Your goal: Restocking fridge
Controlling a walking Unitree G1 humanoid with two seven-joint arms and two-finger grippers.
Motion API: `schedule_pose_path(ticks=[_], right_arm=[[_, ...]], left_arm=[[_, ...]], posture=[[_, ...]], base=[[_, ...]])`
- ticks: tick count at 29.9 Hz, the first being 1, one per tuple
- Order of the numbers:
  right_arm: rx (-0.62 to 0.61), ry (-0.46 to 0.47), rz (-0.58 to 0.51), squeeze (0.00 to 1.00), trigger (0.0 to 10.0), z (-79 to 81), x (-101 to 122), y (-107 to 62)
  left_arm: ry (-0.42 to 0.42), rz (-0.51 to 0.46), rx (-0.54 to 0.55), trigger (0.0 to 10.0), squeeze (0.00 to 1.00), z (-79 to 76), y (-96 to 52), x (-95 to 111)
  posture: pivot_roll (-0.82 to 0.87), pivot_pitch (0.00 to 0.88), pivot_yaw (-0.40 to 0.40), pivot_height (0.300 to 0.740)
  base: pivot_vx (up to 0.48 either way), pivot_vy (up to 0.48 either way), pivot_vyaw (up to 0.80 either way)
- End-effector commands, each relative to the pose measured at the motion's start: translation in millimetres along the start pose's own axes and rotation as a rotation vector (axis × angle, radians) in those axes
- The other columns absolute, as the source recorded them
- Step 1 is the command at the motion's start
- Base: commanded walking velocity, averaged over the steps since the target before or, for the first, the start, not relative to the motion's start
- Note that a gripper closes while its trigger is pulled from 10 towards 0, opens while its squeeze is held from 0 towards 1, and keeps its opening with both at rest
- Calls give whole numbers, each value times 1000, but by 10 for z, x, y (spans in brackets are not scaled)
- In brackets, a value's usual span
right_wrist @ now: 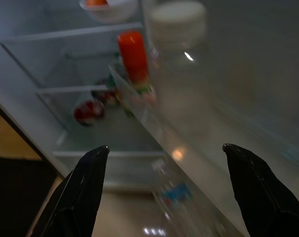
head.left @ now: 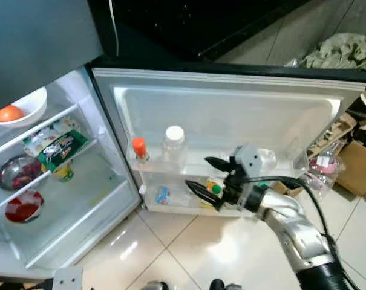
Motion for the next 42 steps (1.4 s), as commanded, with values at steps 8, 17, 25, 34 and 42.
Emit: schedule_pose_path(ticks=[8,17,25,34,42], right_arm=[[-279,-137,78,0,10000,-620,189,-337],[-244,-381,294,0,10000,-925,374,-663],[-365,-317,565,0,10000,-1279,-156,-816],[-441,35,453,0,10000,-1368,-286,-638],[-370,117,375,0,10000,-1320,-140,-427]], left_arm=[[13,48,-20,10000,0,-37,-29,-151],[19,54,-29,10000,0,-46,-20,-175],[20,54,-34,10000,0,-59,-30,-181],[24,50,-30,10000,0,-30,-15,-162],[26,50,-28,10000,0,-27,-13,-167]], posture=[[49,327,-20,710],[5,344,-27,710],[16,354,-27,710],[32,347,-21,710],[30,346,-23,710]], base=[[0,0,0],[0,0,0],[0,0,0],[0,0,0],[0,0,0]])
Point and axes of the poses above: a point about 5 cm out from each wrist's last joint towards the gripper, its own y axis pointing out of the wrist towards the gripper, its own x axis along the axis of the wrist's last joint, z = x × y, the point moved 4 cm from there along y, pointing out of the wrist towards the gripper, and after that the axes turned 11 degrees about y, right-handed, at the moved point
